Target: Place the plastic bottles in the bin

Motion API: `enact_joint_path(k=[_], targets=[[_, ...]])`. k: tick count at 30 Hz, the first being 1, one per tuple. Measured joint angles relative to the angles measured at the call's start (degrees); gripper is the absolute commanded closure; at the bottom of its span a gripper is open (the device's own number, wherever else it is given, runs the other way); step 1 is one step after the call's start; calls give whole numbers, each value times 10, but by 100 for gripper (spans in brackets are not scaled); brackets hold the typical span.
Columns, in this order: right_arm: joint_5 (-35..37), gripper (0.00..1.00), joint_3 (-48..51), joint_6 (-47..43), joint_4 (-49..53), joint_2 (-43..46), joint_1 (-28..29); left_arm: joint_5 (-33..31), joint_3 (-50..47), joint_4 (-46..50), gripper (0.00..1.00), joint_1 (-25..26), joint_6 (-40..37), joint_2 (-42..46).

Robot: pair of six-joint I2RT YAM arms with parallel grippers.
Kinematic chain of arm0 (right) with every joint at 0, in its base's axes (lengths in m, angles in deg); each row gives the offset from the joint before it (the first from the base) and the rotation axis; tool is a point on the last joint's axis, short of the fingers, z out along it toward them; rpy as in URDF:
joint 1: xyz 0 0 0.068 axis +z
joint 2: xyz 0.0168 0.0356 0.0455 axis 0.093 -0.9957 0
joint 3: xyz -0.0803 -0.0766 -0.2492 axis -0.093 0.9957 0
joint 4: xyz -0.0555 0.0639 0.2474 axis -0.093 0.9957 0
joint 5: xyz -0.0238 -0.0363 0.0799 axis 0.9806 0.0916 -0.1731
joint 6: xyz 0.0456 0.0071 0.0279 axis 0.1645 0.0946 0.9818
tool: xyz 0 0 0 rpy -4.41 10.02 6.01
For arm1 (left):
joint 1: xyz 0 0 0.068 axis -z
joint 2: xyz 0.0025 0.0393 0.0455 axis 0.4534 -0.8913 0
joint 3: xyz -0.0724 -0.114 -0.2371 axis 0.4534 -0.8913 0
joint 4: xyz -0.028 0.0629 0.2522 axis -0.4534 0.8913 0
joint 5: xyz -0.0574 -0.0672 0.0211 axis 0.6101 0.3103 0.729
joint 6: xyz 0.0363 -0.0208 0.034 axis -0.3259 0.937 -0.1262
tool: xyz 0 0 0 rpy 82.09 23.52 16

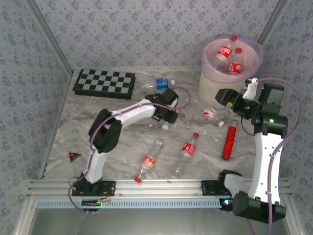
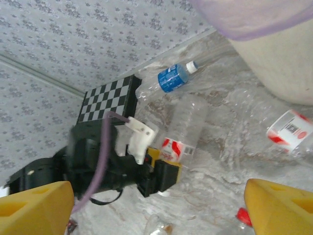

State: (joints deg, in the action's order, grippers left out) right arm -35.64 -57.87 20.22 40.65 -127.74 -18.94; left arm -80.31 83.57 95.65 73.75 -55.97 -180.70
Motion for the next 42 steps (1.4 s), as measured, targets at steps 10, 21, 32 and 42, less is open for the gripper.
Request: enact_joint_path(k=[10,21,32,42], targets=[[40,7,37,54,-142,-64,193,56,-250,-148,72,-26,5,335],[29,5,3,91,-227,-200,305,92,-383,-243,72,-23,6,424],[-6,23,-52,78,-228,-284,312,104,-383,-279,70,5,-16,424],[-36,56,-53,77,-227,-285,304,103,-390,-287,52,10,-25,424]])
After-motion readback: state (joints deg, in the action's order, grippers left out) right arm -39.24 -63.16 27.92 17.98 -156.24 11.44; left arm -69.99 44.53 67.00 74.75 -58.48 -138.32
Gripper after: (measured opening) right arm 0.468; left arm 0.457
